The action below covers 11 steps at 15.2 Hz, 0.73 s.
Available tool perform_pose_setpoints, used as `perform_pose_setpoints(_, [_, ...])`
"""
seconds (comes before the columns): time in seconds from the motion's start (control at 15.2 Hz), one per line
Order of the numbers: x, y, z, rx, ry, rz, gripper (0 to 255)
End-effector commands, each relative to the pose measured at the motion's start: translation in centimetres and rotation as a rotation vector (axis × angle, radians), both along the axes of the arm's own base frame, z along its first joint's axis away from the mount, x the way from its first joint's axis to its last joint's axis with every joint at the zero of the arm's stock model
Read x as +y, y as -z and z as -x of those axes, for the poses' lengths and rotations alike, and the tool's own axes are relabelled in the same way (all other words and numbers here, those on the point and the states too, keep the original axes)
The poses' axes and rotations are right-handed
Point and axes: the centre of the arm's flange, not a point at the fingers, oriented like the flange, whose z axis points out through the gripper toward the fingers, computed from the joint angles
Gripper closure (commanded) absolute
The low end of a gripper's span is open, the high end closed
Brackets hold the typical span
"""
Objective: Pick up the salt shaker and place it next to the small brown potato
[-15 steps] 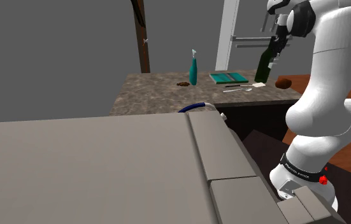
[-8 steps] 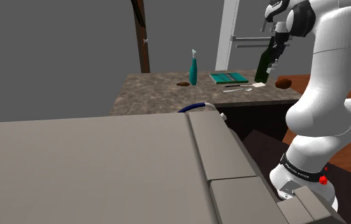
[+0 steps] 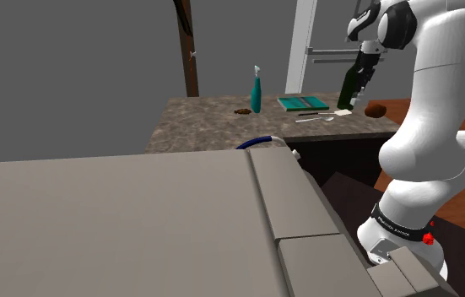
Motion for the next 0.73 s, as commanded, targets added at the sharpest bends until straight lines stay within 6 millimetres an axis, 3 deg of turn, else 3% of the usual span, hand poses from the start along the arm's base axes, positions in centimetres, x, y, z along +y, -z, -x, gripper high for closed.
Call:
perform_pose_setpoints(0.0, [-0.1,1.2,0.1,0.000,0.000,0.000,255])
perform_pose_setpoints(0.66, [-0.1,6.1,0.1,0.000,0.000,0.000,255])
